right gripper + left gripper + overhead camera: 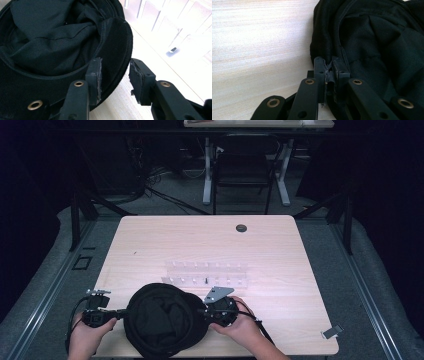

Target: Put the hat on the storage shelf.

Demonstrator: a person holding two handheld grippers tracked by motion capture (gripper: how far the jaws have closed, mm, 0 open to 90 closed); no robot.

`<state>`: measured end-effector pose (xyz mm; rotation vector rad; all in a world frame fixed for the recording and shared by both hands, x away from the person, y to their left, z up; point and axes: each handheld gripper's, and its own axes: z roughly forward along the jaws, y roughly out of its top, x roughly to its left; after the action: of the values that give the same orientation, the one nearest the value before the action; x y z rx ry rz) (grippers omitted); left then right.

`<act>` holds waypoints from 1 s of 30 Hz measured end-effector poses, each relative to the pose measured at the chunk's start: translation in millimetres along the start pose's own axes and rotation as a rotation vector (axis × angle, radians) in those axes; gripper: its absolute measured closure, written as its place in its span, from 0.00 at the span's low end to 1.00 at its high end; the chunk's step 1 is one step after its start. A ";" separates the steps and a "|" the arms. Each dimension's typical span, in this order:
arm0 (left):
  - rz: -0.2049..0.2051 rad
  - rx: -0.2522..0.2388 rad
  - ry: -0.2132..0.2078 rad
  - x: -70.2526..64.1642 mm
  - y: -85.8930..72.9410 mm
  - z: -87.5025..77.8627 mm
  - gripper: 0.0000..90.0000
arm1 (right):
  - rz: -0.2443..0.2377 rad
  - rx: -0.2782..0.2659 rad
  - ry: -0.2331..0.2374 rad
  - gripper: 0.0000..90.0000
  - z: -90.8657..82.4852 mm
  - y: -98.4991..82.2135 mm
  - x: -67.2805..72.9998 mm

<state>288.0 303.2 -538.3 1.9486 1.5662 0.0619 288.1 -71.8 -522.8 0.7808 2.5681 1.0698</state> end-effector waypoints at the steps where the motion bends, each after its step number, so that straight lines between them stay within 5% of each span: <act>1: 0.000 0.000 0.000 0.0 0.0 0.0 0.93 | 0.001 -0.002 0.000 0.68 0.0 0.1 0.0; 13: 0.020 0.056 0.018 0.4 8.8 -3.3 0.82 | -0.031 -0.056 -0.022 0.72 -25.2 -0.6 5.6; 24: -0.022 0.218 -0.002 4.4 36.3 -1.7 0.79 | -0.041 -0.050 -0.020 0.77 -30.3 -4.3 7.9; 30: -0.036 0.257 0.012 5.1 41.0 5.7 0.79 | -0.047 -0.039 -0.011 0.82 -30.4 -6.5 8.4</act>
<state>327.2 301.4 -524.4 2.1157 1.6857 -0.1501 266.0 -88.5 -506.4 0.7119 2.5356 1.0948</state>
